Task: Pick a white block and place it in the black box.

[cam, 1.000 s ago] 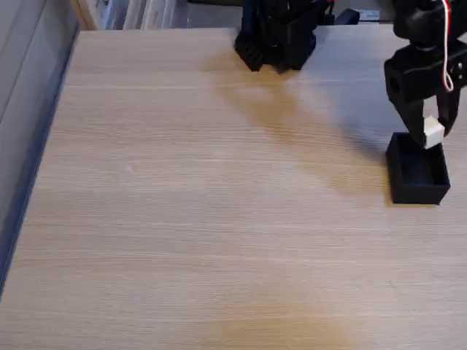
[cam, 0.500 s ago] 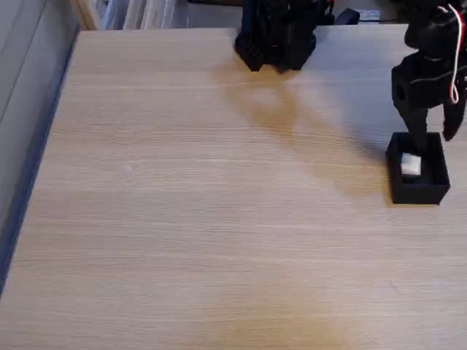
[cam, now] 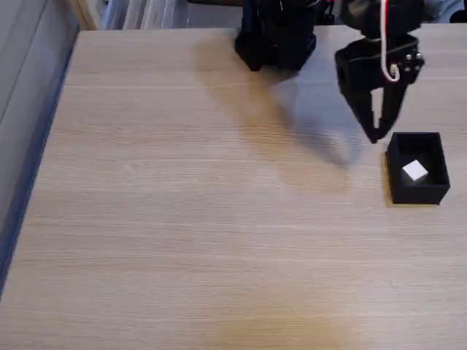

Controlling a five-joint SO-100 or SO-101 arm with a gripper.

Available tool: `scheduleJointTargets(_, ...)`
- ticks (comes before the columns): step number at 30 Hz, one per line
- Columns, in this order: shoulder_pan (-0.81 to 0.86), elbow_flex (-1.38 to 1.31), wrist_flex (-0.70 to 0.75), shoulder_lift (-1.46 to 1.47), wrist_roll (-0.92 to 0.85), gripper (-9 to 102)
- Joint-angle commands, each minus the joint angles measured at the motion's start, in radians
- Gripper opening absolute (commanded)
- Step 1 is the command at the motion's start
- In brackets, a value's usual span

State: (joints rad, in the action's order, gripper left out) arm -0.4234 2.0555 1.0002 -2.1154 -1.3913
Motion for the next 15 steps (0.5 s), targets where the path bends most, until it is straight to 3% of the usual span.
scheduleJointTargets(1,0.021,0.107,-0.020,-0.129,-0.029,0)
scheduleJointTargets(15,0.172,0.632,-0.063,-0.597,-0.075,0)
